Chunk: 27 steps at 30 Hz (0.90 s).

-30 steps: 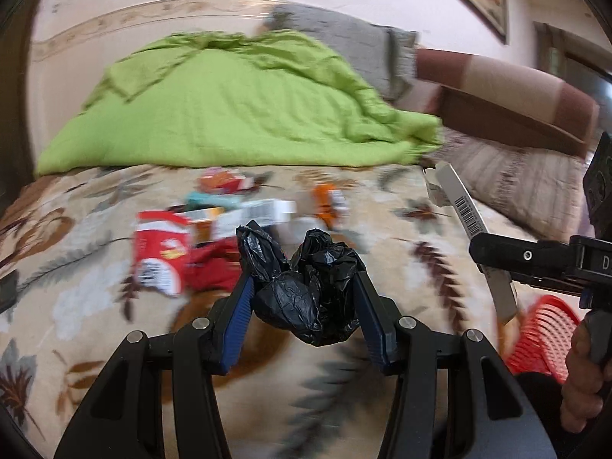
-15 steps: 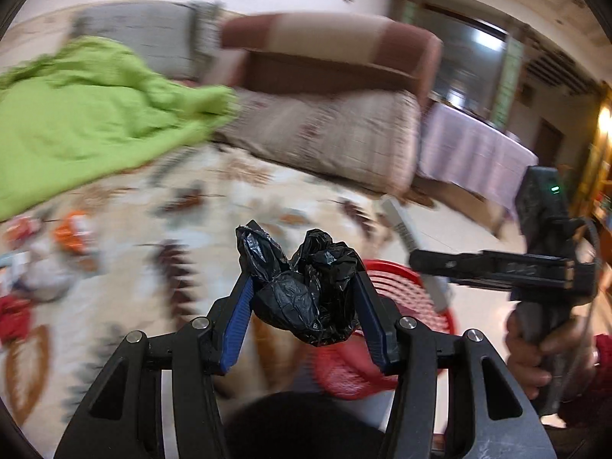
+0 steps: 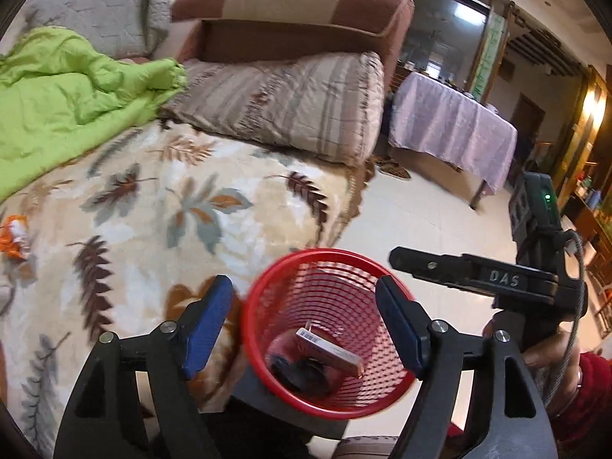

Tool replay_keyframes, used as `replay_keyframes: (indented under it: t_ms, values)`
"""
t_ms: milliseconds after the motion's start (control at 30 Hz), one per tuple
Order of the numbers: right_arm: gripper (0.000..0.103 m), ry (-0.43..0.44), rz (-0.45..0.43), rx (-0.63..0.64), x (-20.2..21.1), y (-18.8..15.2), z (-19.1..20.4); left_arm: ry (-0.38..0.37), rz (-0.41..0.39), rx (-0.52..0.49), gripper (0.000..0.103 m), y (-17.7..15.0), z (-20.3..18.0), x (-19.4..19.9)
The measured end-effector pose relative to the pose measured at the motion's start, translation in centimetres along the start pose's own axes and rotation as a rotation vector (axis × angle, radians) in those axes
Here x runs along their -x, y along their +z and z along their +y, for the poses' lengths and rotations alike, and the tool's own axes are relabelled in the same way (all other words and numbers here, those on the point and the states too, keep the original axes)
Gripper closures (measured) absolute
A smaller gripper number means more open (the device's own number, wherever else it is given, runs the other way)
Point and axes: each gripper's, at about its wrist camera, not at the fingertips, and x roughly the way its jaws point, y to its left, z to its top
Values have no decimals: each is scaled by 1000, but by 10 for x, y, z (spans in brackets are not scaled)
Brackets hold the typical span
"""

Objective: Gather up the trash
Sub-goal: 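Move both open tools back over the remaining trash on the bed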

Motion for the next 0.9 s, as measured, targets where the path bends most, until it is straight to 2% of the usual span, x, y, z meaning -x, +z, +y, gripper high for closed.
replay_keyframes:
  t_ms: [167,300,400,600,800,900]
  values:
    - [26,81,26,35,-9,-2,18,65,-29,57,27,-6,33,23]
    - [26,157,82,111,-29,-13,60,131,-59,112,26,-16,68,53]
    - [26,200,132,172,-45,-24,93,207,-95,154,26,-28,98,80]
    - [26,254,195,279,-73,-43,153,330,-150,250,26,-53,156,128]
    - [26,311,293,357,-106,-67,212,515,-203,387,26,-85,226,174]
    - [26,336,316,407,-116,-83,242,661,-204,470,26,-104,271,197]
